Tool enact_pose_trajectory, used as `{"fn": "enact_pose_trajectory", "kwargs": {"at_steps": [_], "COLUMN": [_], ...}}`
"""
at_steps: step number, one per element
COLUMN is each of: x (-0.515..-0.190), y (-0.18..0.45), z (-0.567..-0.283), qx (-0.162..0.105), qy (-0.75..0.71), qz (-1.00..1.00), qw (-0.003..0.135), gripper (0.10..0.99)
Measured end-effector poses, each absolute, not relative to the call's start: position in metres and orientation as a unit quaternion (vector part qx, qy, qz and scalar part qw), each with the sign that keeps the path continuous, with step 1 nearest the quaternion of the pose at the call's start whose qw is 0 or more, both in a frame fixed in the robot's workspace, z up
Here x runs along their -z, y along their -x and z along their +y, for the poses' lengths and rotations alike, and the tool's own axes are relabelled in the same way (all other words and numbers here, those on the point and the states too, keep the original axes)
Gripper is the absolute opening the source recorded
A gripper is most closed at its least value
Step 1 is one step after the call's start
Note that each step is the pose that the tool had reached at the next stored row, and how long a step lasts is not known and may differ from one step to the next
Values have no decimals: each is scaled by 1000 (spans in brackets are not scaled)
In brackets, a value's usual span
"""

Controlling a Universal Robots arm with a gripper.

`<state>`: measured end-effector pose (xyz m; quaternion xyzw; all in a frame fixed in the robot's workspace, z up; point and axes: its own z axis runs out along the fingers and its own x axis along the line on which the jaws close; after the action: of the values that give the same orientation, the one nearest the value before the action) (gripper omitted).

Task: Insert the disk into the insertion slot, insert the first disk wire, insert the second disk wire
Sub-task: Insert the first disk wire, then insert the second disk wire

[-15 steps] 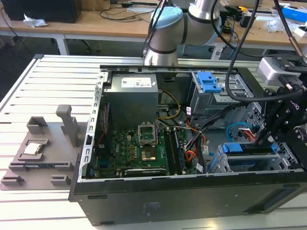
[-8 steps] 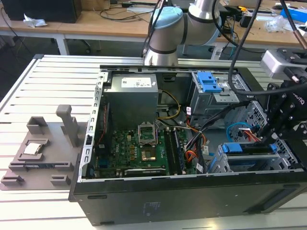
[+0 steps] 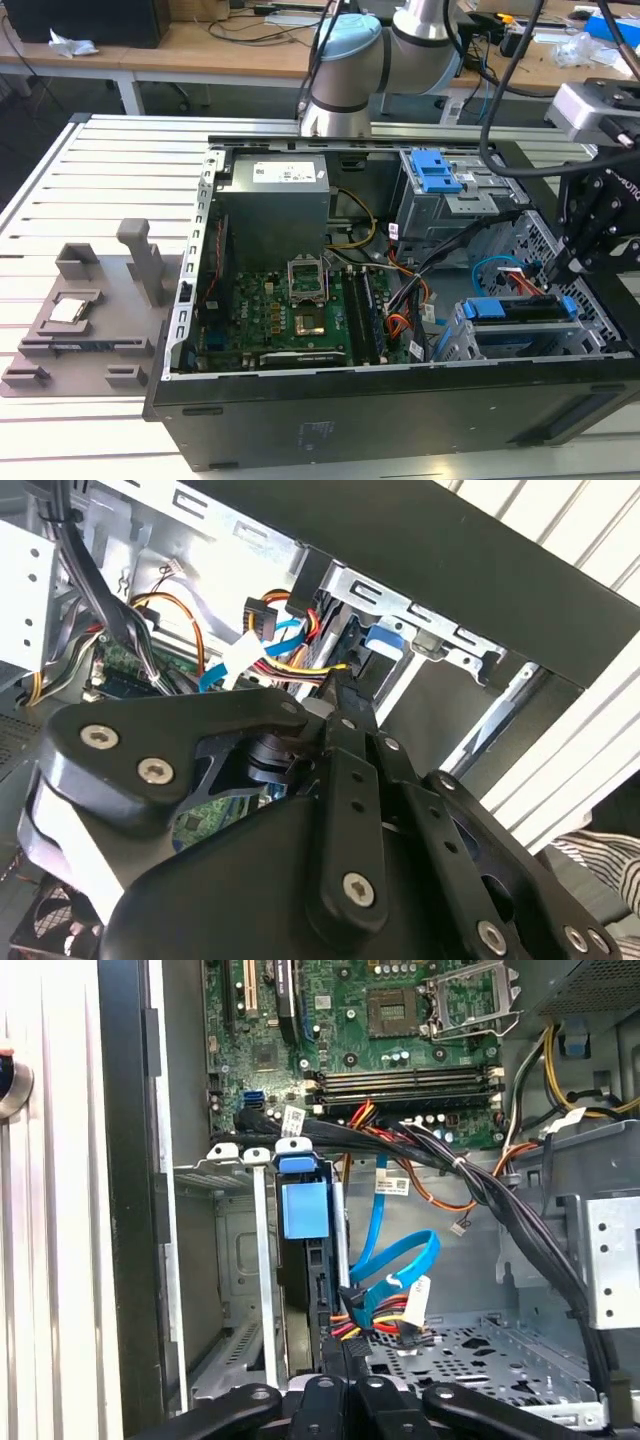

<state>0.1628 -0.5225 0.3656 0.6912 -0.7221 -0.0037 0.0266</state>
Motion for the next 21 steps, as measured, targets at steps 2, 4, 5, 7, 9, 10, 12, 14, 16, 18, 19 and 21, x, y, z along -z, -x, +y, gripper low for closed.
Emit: {"fn": "enact_pose_trajectory", "kwargs": {"at_steps": [2,4,5,7,9,10,12,14,16,18,19,21], "x": [-368,-369,-369,-369,-369,-369,-369,-369,-370,-370,-370,-370], "y": [-163,-163,-163,-163,-163,-163,-163,-163,-163,-163,-163,-163], "z": [-522,-522,-522,-522,-522,-522,-522,-522,-522,-522,-522,-522], "qx": [4,4,4,4,4,4,4,4,4,4,4,4], "qy": [-691,-691,-691,-691,-691,-691,-691,-691,-691,-691,-691,-691], "qz": [-722,-722,-722,-722,-722,-722,-722,-722,-722,-722,-722,-722], "qw": [27,27,27,27,27,27,27,27,27,27,27,27], "gripper": [106,106,106,106,106,106,106,106,106,106,173,302]}}
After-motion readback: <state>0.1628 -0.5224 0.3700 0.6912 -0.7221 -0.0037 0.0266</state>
